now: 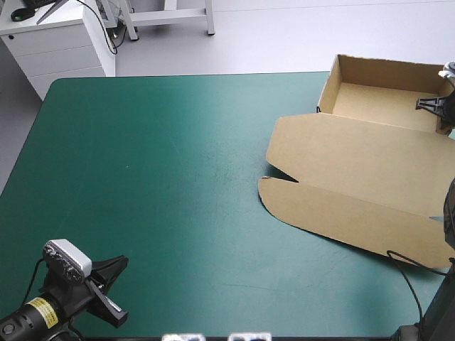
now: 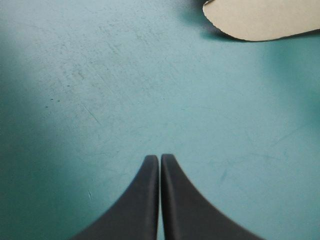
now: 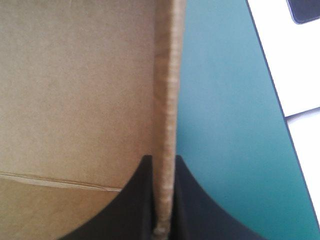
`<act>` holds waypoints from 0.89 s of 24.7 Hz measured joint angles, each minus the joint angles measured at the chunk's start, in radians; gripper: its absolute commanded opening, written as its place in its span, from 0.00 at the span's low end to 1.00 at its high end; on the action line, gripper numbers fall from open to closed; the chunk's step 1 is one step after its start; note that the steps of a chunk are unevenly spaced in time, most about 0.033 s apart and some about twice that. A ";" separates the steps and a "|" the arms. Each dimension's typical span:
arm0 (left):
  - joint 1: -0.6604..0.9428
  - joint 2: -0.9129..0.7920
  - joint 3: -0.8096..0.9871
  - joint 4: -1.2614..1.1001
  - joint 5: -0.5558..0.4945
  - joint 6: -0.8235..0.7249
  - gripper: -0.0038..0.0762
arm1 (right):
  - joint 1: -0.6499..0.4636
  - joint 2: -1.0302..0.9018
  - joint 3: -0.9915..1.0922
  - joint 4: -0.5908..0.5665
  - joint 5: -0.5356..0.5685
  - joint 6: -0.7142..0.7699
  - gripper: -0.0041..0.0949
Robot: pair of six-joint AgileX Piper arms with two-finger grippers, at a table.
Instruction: Fold the box
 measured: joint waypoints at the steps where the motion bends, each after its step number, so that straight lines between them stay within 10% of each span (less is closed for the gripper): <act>1: 0.000 0.000 0.000 0.000 0.002 0.000 0.04 | 0.000 0.042 0.000 -0.008 0.000 -0.001 0.02; 12: 0.000 0.000 0.000 0.000 0.007 0.001 0.04 | -0.006 0.130 -0.015 -0.001 -0.010 -0.034 0.04; 22: 0.000 0.000 0.000 0.000 0.007 0.001 0.04 | -0.008 0.158 -0.024 0.027 -0.011 -0.049 0.51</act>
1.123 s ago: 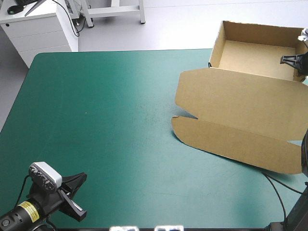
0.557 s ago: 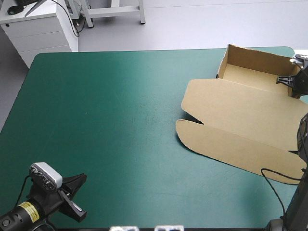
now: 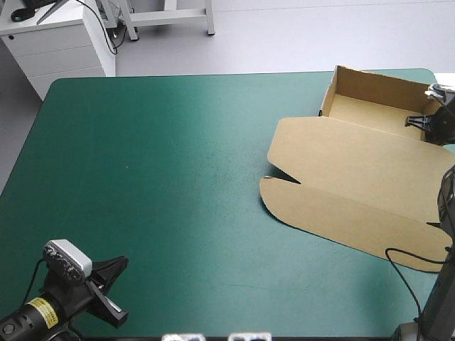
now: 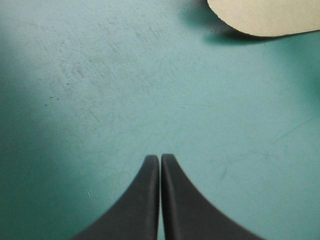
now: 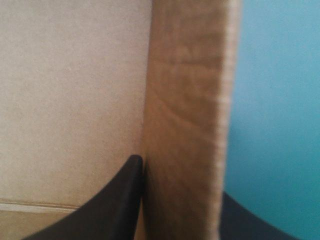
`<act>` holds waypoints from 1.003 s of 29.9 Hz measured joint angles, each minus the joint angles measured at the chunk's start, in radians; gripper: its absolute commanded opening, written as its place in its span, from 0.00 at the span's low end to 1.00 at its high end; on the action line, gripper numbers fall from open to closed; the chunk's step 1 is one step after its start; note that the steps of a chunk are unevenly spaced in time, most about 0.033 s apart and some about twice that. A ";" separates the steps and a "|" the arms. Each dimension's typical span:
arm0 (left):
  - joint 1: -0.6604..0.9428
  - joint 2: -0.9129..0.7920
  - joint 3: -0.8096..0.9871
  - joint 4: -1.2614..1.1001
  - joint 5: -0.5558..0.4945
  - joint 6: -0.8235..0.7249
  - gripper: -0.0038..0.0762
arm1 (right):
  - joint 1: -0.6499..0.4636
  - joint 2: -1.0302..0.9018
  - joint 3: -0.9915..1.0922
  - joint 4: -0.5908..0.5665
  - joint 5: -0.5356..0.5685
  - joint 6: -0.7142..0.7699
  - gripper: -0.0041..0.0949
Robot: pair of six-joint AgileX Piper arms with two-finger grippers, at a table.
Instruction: Fold the box
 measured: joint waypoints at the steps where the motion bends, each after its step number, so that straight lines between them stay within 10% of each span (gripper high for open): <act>1: 0.000 0.000 0.000 0.000 0.000 0.000 0.04 | 0.000 0.000 -0.005 0.004 0.000 0.000 0.57; 5: 0.000 0.000 0.000 0.000 0.000 0.000 0.04 | 0.000 -0.022 -0.031 0.006 0.000 0.001 0.74; 17: 0.000 -0.001 0.000 0.000 0.000 0.000 0.04 | 0.013 -0.249 -0.017 0.207 0.006 -0.016 0.64; 20: 0.000 -0.001 0.000 0.000 0.000 0.000 0.04 | 0.044 -0.311 0.007 0.220 0.009 -0.027 0.53; 25: 0.007 -0.001 0.000 0.000 0.000 0.000 0.04 | 0.133 -0.374 0.072 0.228 0.010 -0.051 0.05; 30: 0.079 -0.001 0.000 0.000 0.000 0.000 0.04 | 0.228 -0.409 0.139 0.243 0.012 -0.076 0.02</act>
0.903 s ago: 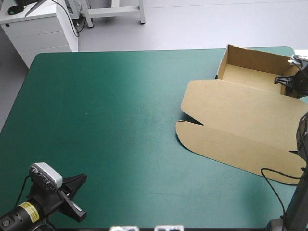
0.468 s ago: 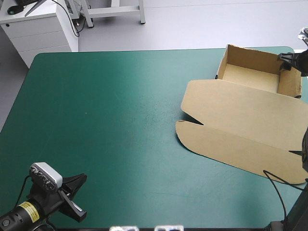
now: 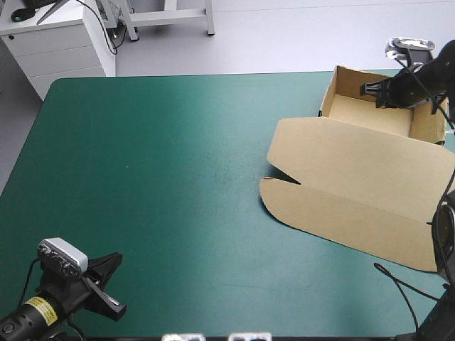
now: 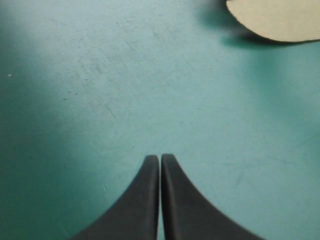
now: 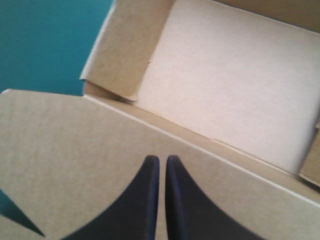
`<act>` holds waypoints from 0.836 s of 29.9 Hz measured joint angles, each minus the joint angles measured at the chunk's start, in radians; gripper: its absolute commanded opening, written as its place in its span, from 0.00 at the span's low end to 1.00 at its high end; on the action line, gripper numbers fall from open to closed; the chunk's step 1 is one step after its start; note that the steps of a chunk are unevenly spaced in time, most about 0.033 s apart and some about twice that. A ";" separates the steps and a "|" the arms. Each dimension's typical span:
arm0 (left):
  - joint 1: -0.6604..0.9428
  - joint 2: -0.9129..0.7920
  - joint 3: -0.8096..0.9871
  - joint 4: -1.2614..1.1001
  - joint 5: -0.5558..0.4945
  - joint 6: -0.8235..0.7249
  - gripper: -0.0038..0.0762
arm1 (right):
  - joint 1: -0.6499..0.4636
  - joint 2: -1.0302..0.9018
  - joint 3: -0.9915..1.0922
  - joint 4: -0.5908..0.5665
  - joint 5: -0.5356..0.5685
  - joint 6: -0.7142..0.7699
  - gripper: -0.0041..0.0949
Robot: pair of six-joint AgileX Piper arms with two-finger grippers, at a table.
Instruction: Fold the box
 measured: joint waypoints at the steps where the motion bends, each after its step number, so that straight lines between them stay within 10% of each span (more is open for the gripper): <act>1: 0.022 0.000 0.000 0.000 0.000 0.000 0.04 | 0.017 -0.007 0.011 0.008 0.000 -0.003 0.02; 11: 0.156 0.000 0.000 0.000 0.000 0.000 0.04 | 0.166 -0.139 0.128 0.047 -0.047 -0.044 0.02; 25: 0.273 -0.069 0.000 -0.001 0.000 0.000 0.04 | 0.203 -0.549 0.700 0.031 -0.392 -0.063 0.02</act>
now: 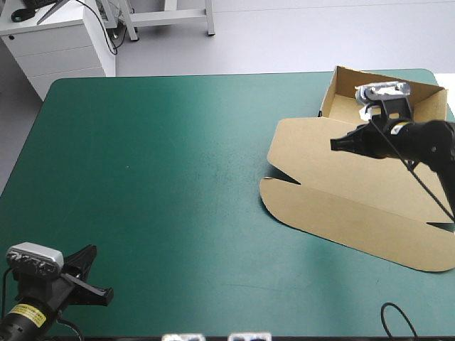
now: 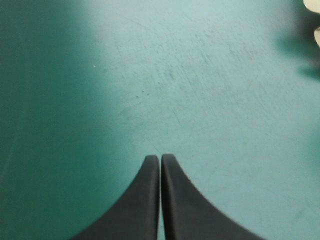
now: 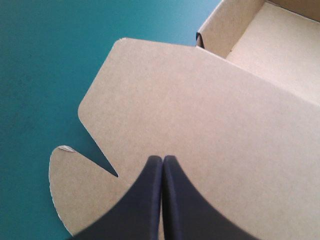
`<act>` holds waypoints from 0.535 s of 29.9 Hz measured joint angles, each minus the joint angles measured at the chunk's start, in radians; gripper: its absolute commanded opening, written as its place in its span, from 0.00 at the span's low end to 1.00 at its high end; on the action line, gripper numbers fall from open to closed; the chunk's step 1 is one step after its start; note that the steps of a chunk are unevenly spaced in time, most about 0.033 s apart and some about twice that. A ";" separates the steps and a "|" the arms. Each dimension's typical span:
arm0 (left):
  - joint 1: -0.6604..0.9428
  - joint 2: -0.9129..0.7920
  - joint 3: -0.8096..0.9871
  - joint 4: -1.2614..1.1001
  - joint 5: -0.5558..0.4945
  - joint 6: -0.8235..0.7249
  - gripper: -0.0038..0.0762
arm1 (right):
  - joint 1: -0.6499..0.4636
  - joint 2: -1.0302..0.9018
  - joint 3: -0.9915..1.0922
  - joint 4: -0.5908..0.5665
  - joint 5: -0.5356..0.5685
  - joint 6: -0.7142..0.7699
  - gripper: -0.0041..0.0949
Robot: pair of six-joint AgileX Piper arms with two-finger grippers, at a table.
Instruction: Fold the box
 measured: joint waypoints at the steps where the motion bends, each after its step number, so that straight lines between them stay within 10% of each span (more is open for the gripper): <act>1: 0.017 -0.016 0.000 0.000 0.000 0.000 0.04 | 0.000 -0.030 0.047 0.000 -0.025 -0.001 0.02; 16: 0.210 -0.186 0.000 0.001 0.005 0.000 0.04 | 0.000 -0.531 0.618 0.000 -0.278 -0.022 0.02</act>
